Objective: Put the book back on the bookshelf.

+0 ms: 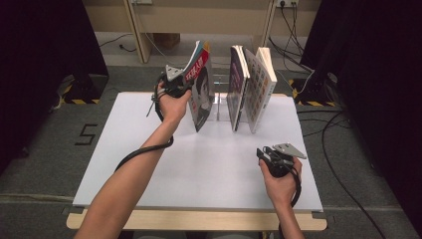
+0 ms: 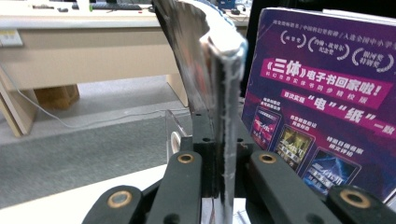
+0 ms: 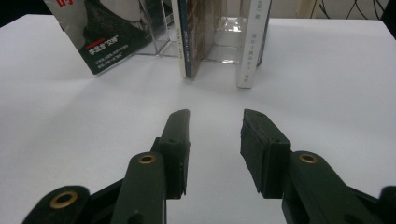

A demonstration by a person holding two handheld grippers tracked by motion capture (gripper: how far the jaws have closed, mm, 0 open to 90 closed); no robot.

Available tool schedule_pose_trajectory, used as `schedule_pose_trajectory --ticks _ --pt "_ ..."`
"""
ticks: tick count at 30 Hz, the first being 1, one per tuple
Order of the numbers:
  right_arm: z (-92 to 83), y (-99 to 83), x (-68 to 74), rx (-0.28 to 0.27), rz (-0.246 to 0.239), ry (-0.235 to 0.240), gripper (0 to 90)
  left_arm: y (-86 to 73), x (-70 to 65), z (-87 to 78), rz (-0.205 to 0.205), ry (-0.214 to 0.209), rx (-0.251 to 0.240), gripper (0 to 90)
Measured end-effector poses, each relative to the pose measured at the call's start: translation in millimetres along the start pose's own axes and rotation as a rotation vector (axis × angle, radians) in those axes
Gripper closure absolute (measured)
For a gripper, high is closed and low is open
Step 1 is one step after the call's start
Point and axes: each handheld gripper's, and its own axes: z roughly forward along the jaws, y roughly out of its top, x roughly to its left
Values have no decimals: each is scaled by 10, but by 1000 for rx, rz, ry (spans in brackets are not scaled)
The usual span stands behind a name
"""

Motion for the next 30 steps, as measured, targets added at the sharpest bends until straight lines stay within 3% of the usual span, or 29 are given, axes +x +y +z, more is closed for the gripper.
schedule_pose_trajectory --ticks 3,5,8,11,22,30 --pt "-4 1 -10 1 2 -1 624 14 -33 14 11 8 0 855" --pt "-4 -1 -13 1 2 -1 625 0 -60 19 41 11 -7 849" --pt "0 -1 -14 1 0 0 625 -19 -80 13 41 3 -13 838" --pt "-3 -1 -9 1 1 1 624 -35 -75 9 8 5 -14 778" --pt "4 -7 -4 5 -1 0 623 -72 6 -20 -40 18 -12 678" --pt "1 -7 0 4 -1 0 623 -85 2 -25 -46 -6 -18 613"
